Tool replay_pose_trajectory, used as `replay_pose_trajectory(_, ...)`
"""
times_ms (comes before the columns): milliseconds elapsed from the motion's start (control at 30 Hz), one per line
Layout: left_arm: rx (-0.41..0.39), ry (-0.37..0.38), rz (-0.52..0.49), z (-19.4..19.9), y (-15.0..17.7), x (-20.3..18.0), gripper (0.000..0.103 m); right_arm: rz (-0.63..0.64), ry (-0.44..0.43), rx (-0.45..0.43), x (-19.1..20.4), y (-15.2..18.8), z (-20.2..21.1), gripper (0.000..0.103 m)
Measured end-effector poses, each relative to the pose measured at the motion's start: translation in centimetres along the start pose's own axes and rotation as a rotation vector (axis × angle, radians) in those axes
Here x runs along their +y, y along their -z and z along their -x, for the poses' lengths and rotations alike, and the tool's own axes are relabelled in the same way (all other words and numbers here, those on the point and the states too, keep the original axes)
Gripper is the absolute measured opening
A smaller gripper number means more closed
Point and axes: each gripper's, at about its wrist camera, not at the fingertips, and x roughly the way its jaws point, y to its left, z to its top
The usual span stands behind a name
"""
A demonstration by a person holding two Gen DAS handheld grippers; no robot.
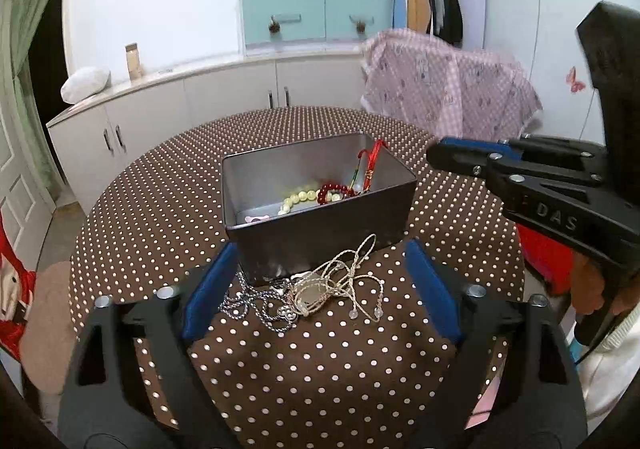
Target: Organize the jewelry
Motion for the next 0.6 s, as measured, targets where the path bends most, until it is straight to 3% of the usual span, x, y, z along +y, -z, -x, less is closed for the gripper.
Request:
replay_pose_trajectory(133,0.045,0.03,0.03,-1.1,0.8,0.1,0.084,-0.012,0.002,0.019,-0.1,0.6,-0.2,0.01)
replay_pose_trajectory(200,0.066,0.027,0.022,-1.9,1.0,-0.2,0.078,-0.016,0.002,0.024,-0.1,0.8,-0.2,0.01)
replay_pose_trajectory(333,0.123,0.041,0.013,-3.9,1.4,-0.6,0.058,-0.024,0.005,0.029,-0.4,1.1,-0.2,0.01)
replay_pose_trajectory(367,0.146,0.028,0.016,-4.4,1.6,-0.6,0.044,-0.026,0.005,0.029,-0.6,1.1,-0.1,0.01)
replay_pose_trajectory(467,0.193,0.018,0.054,-5.1,1.4,0.1,0.017,-0.034,0.008,0.027,-0.9,1.2,0.0,0.01)
replay_pose_trajectory(533,0.193,0.0,0.066,-5.1,1.5,0.4,0.009,-0.037,0.006,0.025,-0.9,1.2,0.1,0.01)
replay_pose_trajectory(600,0.184,-0.007,0.069,-4.9,1.5,0.4,0.007,-0.038,0.004,0.024,-0.9,1.1,0.1,0.01)
